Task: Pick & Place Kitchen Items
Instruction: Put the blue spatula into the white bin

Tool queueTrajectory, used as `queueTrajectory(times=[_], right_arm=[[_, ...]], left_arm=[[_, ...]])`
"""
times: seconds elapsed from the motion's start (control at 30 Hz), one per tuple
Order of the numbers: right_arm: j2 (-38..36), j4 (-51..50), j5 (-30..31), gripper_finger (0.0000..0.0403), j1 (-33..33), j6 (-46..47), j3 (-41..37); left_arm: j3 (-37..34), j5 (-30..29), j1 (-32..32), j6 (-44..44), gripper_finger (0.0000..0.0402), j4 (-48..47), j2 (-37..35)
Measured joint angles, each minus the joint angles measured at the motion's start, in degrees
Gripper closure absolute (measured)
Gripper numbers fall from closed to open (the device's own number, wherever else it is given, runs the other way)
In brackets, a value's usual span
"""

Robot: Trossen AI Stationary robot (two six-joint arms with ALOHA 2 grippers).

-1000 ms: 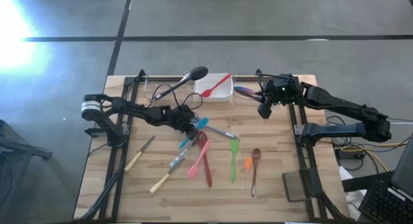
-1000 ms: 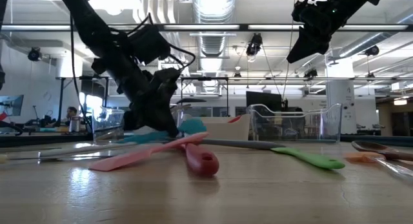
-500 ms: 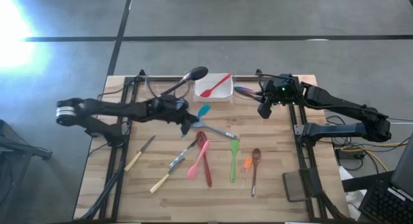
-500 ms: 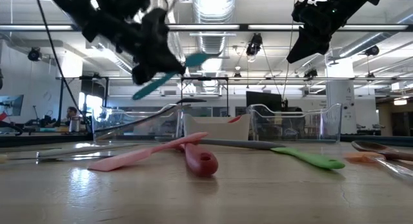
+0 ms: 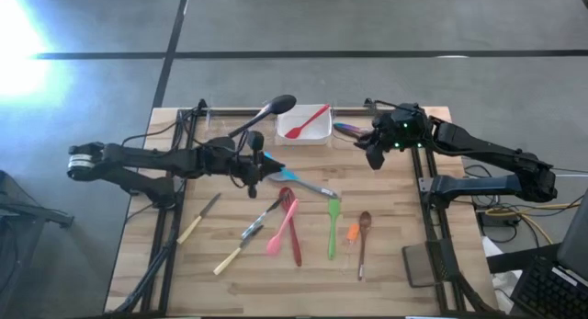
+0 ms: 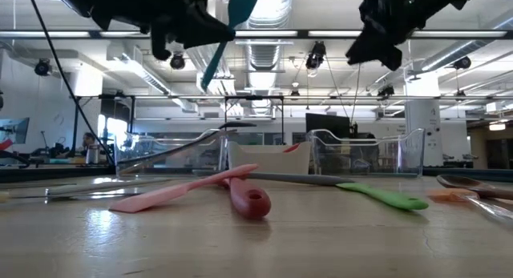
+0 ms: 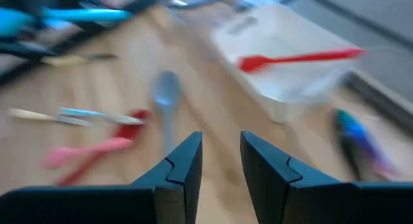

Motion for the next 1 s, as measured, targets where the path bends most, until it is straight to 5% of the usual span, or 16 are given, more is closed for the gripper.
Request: queueTrajectory(times=[0.23,0.63,1.0], right_arm=[[0.00,15.05,-15.86,0.0308,1.43,10.01,-1.58],[5.45,46.36,-23.70,0.0321,5.55,31.82,-9.30],[17.60,50.93,-28.93,0.0306,5.48,34.69,-6.25]], left_arm=[[3.80,-4.81,-1.93,16.75,0.0380,1.37,0.21],[13.75,-21.30,-10.93,50.31,0.0380,-4.91,9.61],[18.04,-20.77,-14.17,56.75,0.0380,-4.42,14.80]])
